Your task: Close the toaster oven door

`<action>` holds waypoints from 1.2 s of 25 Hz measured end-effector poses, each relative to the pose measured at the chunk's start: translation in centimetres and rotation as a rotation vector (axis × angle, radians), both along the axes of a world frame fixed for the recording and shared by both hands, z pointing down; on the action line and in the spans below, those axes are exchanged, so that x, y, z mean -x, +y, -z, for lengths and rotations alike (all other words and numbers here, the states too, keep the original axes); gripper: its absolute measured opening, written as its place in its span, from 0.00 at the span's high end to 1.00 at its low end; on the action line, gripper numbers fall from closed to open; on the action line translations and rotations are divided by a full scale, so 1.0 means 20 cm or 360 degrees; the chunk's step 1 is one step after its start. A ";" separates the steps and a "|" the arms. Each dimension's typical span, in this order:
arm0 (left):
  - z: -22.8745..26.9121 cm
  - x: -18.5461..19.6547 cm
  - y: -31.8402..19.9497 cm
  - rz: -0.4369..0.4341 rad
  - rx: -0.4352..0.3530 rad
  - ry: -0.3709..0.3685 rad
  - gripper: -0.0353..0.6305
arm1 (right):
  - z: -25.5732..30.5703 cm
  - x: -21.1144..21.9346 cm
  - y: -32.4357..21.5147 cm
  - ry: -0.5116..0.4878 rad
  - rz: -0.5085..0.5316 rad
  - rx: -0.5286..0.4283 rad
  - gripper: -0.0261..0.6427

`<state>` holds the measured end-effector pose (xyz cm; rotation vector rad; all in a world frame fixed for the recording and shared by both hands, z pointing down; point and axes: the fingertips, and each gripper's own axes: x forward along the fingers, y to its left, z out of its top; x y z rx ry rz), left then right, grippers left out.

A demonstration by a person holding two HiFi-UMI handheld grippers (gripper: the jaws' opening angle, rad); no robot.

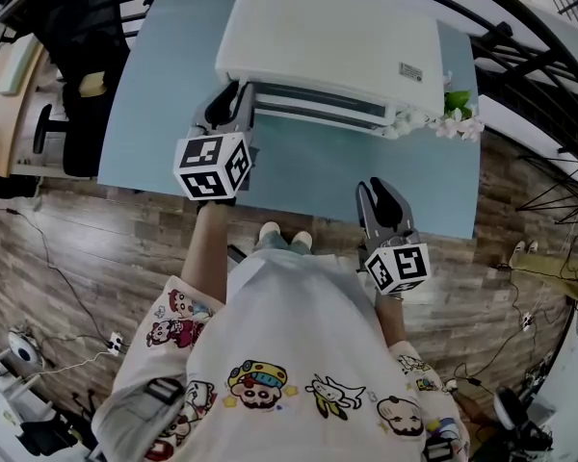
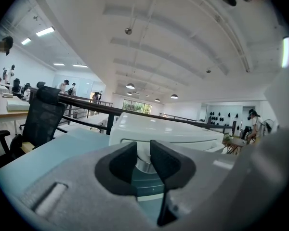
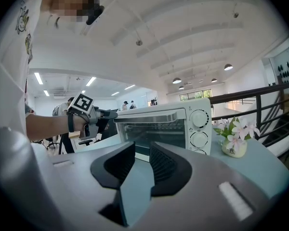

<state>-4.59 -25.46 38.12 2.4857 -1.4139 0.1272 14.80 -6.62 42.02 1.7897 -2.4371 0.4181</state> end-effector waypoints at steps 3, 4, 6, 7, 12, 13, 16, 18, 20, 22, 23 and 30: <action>0.00 0.00 0.01 0.0015 -0.0016 -0.0039 0.82 | 0.00 -0.01 0.00 -0.0004 -0.0004 -0.0006 0.80; 0.00 0.00 0.01 0.0009 -0.0021 -0.0055 0.82 | 0.01 -0.01 0.01 -0.0004 -0.0005 -0.0009 0.80; 0.02 -0.01 0.03 -0.0010 -0.0034 -0.0068 0.79 | 0.02 -0.02 0.00 0.0000 -0.0004 -0.0016 0.80; 0.03 -0.02 0.04 -0.0018 -0.0044 -0.0070 0.79 | 0.02 -0.02 0.00 0.0001 -0.0004 -0.0020 0.80; 0.07 -0.05 0.14 -0.0075 -0.0088 -0.0089 0.78 | 0.05 -0.02 0.00 0.0004 0.0003 -0.0047 0.80; 0.07 -0.06 0.17 -0.0091 -0.0095 -0.0094 0.78 | 0.05 -0.03 0.00 0.0005 0.0003 -0.0054 0.80; 0.09 -0.08 0.25 -0.0145 -0.0107 -0.0098 0.78 | 0.08 -0.03 0.00 0.0009 0.0001 -0.0077 0.80; 0.09 -0.11 0.32 -0.0187 -0.0108 -0.0094 0.78 | 0.09 -0.04 0.01 0.0014 -0.0001 -0.0093 0.80; 0.08 -0.15 0.39 -0.0239 -0.0106 -0.0093 0.78 | 0.11 -0.05 0.02 0.0019 -0.0005 -0.0108 0.80; 0.07 -0.19 0.47 -0.0293 -0.0096 -0.0093 0.78 | 0.13 -0.05 0.04 0.0021 -0.0011 -0.0120 0.80; 0.06 -0.20 0.51 -0.0319 -0.0087 -0.0090 0.78 | 0.14 -0.05 0.05 0.0021 -0.0015 -0.0125 0.80; -0.03 -0.27 0.77 -0.0476 -0.0034 -0.0101 0.78 | 0.14 -0.07 0.17 0.0038 -0.0039 -0.0128 0.80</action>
